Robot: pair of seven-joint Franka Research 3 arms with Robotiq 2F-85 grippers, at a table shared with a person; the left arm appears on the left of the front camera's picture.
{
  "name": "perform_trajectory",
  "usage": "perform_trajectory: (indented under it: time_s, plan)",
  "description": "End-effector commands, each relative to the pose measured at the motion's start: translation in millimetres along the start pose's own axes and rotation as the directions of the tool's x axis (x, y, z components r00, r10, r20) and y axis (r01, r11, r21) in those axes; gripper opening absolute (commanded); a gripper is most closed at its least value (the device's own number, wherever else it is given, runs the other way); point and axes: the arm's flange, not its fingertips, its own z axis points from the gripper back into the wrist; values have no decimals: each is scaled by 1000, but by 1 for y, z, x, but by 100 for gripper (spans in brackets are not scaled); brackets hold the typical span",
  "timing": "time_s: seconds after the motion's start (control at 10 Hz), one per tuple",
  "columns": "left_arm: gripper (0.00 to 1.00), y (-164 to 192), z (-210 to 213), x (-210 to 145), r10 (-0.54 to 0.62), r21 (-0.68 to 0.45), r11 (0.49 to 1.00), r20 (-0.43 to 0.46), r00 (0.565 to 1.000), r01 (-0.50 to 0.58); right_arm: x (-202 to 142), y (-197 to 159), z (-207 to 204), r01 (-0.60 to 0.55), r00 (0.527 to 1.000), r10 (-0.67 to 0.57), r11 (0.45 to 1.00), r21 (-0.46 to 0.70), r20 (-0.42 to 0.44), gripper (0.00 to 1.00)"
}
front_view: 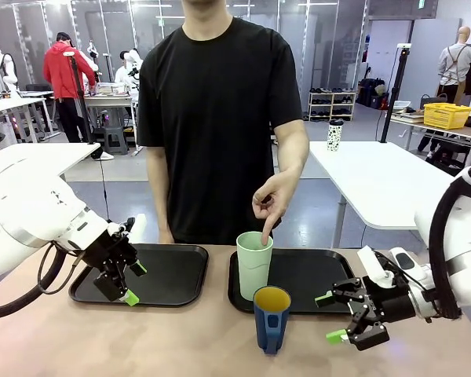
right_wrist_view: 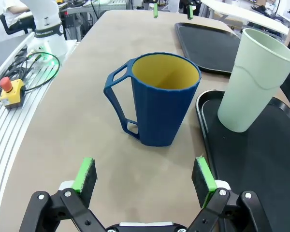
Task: Sort and store the cups by type.
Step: Pick up the Handle plastic cup and place it into the empty Flat Tray.
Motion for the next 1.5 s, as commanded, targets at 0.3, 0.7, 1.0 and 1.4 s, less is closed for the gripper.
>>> perform_trajectory:
  time_s: [0.3, 0.7, 1.0, 1.4]
  plan:
    - [100, 0, -2, -1, -7, 5, 1000, 24, 1000, 6, -1, -15, -36, -13, 1000, 14, 999, 52, -17, 100]
    - [100, 0, -2, -1, -7, 5, 1000, 24, 1000, 6, -6, -20, -55, -14, 1000, 13, 999, 52, 11, 100]
    - [100, 0, -2, -1, -7, 5, 1000, 24, 1000, 6, -11, -27, -70, -28, 999, 24, 996, 81, 48, 100]
    - [100, 0, -2, -1, -7, 5, 1000, 24, 1000, 6, -14, -31, -87, -47, 992, 34, 994, 103, 121, 100]
